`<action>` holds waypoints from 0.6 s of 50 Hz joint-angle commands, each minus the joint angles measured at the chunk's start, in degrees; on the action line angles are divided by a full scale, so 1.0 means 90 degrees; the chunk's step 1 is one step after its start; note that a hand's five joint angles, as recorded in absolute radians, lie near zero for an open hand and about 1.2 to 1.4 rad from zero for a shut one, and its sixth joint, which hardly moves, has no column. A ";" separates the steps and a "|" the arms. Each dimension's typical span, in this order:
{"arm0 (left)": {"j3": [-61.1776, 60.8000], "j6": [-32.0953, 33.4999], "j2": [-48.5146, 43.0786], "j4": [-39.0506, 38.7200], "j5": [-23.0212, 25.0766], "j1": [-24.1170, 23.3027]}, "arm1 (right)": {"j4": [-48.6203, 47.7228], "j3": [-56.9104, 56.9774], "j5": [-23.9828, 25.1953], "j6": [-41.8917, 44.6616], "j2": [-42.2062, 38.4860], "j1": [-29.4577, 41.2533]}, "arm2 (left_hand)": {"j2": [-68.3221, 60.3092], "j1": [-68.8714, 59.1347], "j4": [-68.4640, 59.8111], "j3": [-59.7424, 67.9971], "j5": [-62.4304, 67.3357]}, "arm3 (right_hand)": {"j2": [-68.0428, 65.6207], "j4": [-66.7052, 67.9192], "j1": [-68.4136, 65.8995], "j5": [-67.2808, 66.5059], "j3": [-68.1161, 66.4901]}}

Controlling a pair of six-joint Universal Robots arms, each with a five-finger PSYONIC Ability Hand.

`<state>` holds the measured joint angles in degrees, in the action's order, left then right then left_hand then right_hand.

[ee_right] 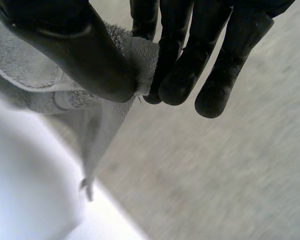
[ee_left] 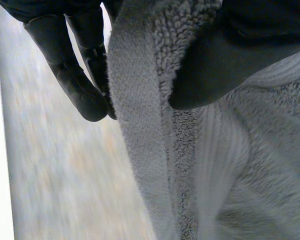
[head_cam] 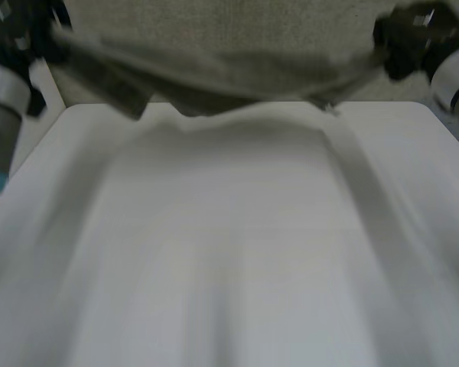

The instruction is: Fold the towel.

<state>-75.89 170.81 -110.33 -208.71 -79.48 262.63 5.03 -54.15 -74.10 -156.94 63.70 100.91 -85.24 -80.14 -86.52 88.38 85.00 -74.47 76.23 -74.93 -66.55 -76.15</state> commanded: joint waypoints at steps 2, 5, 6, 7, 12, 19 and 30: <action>-0.2657 0.0073 0.0004 -0.0978 0.1191 0.0408 | 0.0007 -0.2348 0.0410 0.0845 0.0031 -0.0235 | 0.0582 0.0015 0.0725 -0.0931 -0.1666 | -0.0615 0.0418 -0.0563 -0.0383 -0.0428; -0.3323 0.0083 0.0081 -0.1340 0.1476 0.0496 | 0.0007 -0.2713 0.0519 0.0905 0.0090 -0.0314 | 0.0582 0.0015 0.0725 -0.0931 -0.1666 | -0.0615 0.0418 -0.0563 -0.0383 -0.0428; -0.3326 0.0083 0.0082 -0.1342 0.1477 0.0497 | 0.0007 -0.3023 0.0625 0.0943 0.0196 -0.0410 | 0.0582 0.0015 0.0725 -0.0931 -0.1666 | -0.0615 0.0418 -0.0563 -0.0383 -0.0428; -0.3577 0.0122 0.0198 -0.1409 0.1554 0.0555 | 0.0007 -0.3306 0.0742 0.0963 0.0410 -0.0508 | 0.0582 0.0015 0.0725 -0.0931 -0.1666 | -0.0615 0.0418 -0.0563 -0.0383 -0.0428; -0.4204 0.0317 0.0970 -0.1332 0.1672 0.0721 | 0.0046 -0.3942 0.0909 0.0924 0.1434 -0.0859 | 0.0582 0.0015 0.0725 -0.0931 -0.1666 | -0.0615 0.0418 -0.0563 -0.0383 -0.0428; -0.4926 0.0318 0.2569 -0.0378 0.1809 0.1286 | 0.0857 -0.4168 0.0988 0.0953 0.2678 -0.1593 | 0.0582 0.0015 0.0725 -0.0931 -0.1666 | -0.0615 0.0418 -0.0563 -0.0383 -0.0428; -0.5230 0.0337 0.2962 0.0279 0.2424 0.1883 | 0.1814 -0.4149 0.1710 0.2153 0.2864 -0.2482 | 0.0582 0.0015 0.0725 -0.0931 -0.1666 | -0.0615 0.0418 -0.0563 -0.0383 -0.0428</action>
<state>-122.31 173.86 -83.51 -207.58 -60.55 277.64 19.66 -91.53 -61.87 -143.98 90.88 80.36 -85.24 -80.13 -86.52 88.41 85.00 -74.47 76.23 -74.94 -66.55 -76.15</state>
